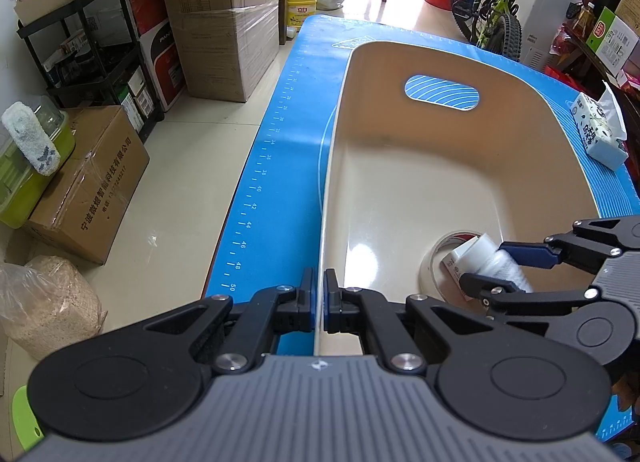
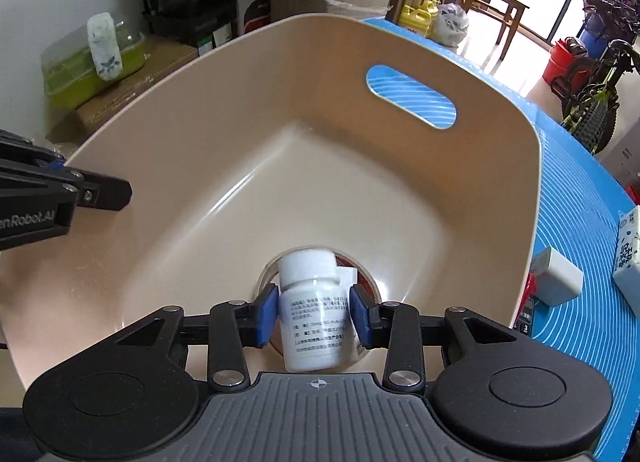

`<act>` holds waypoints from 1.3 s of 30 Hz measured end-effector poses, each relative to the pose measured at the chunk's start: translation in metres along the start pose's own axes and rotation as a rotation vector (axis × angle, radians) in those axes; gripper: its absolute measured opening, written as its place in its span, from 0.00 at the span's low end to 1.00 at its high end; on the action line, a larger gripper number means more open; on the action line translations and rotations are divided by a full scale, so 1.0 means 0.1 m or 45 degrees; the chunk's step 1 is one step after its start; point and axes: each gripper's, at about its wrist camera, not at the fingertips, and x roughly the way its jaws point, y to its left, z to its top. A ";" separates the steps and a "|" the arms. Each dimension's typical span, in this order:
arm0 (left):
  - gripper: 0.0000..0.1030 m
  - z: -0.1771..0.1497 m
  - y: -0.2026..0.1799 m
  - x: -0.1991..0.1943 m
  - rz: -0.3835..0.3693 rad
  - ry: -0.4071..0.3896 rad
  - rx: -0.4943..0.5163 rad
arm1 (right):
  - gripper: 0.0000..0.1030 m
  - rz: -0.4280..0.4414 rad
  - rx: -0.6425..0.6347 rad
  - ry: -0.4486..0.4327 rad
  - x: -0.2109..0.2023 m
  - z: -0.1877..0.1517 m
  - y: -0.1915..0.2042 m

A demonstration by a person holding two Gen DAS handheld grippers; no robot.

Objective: Organize rigid objects
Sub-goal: 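Lift the pill bottle into the bin and release it, then move the right tool to the white charger block and grasp it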

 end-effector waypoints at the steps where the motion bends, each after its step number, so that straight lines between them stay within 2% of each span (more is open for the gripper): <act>1: 0.05 0.00 0.00 0.00 0.000 0.000 0.000 | 0.51 0.003 0.006 -0.010 -0.02 0.00 -0.01; 7: 0.04 0.00 -0.01 0.00 0.001 0.000 0.000 | 0.51 0.015 0.049 -0.145 -0.32 0.01 -0.16; 12: 0.05 0.00 0.00 0.01 0.000 0.000 -0.003 | 0.51 -0.001 0.118 -0.273 -0.61 0.02 -0.44; 21: 0.04 0.01 0.01 0.00 0.000 0.004 -0.001 | 0.51 -0.152 0.252 -0.399 -0.95 -0.16 -1.10; 25: 0.04 0.00 0.00 -0.01 0.000 0.001 -0.001 | 0.51 -0.244 0.307 -0.388 -0.89 -0.31 -1.39; 30: 0.04 0.00 -0.02 0.00 0.003 0.001 0.000 | 0.52 -0.266 0.432 -0.326 -0.66 -0.44 -1.79; 32: 0.04 0.00 -0.03 -0.01 0.003 0.000 -0.001 | 0.58 -0.288 0.429 -0.290 -0.53 -0.48 -1.86; 39: 0.04 0.00 -0.02 -0.01 0.001 0.000 -0.002 | 0.60 -0.299 0.449 -0.261 -0.17 -0.46 -1.93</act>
